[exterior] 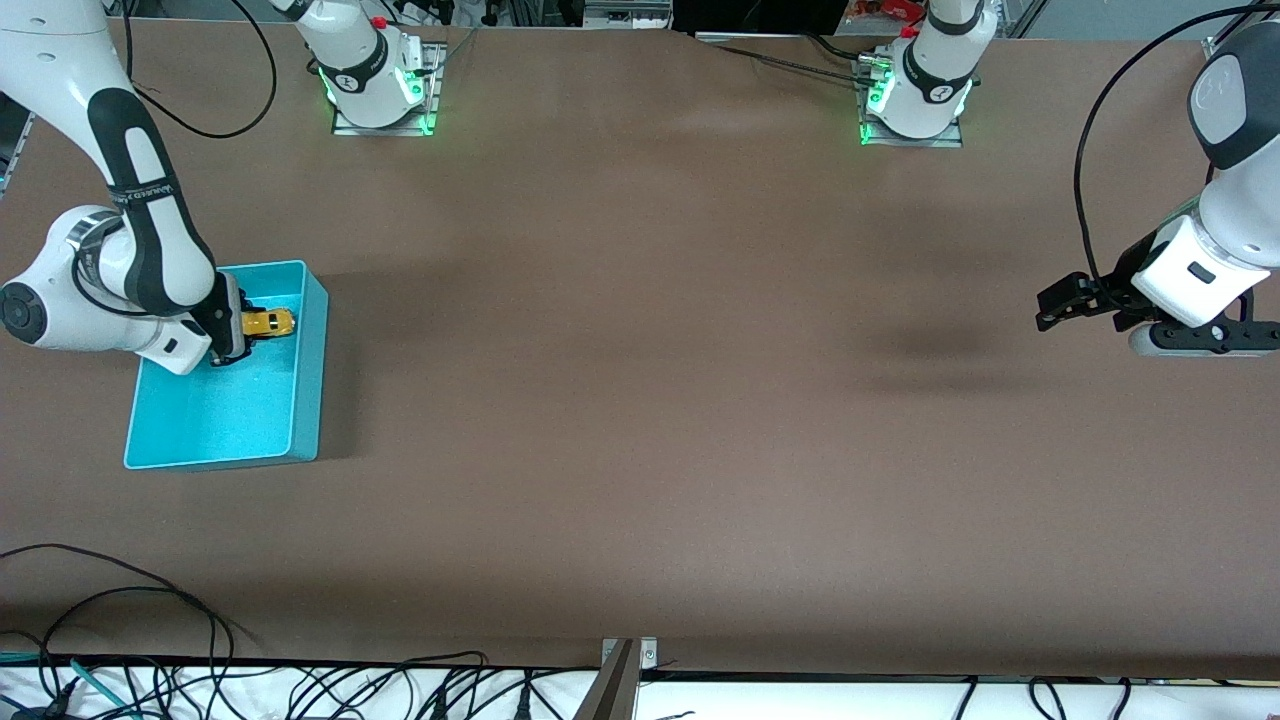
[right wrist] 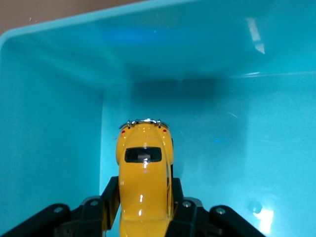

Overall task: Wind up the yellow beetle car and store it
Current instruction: 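Move the car over the cyan bin and lower it inside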

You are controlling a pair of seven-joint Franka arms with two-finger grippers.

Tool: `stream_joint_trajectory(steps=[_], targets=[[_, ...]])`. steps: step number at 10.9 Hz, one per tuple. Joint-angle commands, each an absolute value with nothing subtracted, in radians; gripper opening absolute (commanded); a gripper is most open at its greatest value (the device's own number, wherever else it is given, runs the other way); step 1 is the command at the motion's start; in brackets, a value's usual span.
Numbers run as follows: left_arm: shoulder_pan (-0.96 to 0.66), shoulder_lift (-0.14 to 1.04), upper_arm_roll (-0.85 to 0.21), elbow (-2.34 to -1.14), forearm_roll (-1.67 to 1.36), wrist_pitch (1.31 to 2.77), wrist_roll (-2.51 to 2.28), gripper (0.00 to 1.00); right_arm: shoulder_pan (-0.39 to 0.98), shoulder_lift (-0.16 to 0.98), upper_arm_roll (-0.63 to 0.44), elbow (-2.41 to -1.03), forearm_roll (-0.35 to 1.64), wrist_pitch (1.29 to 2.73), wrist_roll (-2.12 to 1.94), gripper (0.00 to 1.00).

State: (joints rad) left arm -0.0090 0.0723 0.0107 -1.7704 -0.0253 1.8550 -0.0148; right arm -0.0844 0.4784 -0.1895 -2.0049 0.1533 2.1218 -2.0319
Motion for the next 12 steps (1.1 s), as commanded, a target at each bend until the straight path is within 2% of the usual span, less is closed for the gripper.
stream_joint_trajectory(steps=[1, 2, 3, 5, 8, 12], targets=[[-0.005, 0.067, 0.006, -1.769, -0.011, 1.842, -0.008, 1.00, -0.100, 0.518, -0.190, -1.991, 0.150, 2.117, -2.043, 0.00], [-0.005, 0.067, 0.005, -1.769, -0.011, 1.842, -0.008, 1.00, -0.098, 0.522, -0.190, -1.985, 0.161, 2.124, -2.030, 0.36], [-0.005, 0.066, 0.005, -1.769, -0.011, 1.842, -0.008, 1.00, -0.097, 0.517, -0.190, -1.983, 0.187, 2.125, -2.026, 0.99], [-0.006, 0.067, 0.005, -1.769, -0.011, 1.842, -0.008, 1.00, -0.097, 0.479, -0.183, -1.973, 0.193, 2.122, -2.019, 1.00], [-0.006, 0.067, 0.005, -1.766, -0.011, 1.842, -0.005, 1.00, -0.091, 0.370, -0.140, -1.974, 0.192, 2.064, -1.846, 1.00], [-0.005, 0.069, 0.005, -1.766, -0.011, 1.842, -0.003, 1.00, -0.068, 0.229, -0.101, -1.974, 0.233, 2.057, -1.638, 1.00]])
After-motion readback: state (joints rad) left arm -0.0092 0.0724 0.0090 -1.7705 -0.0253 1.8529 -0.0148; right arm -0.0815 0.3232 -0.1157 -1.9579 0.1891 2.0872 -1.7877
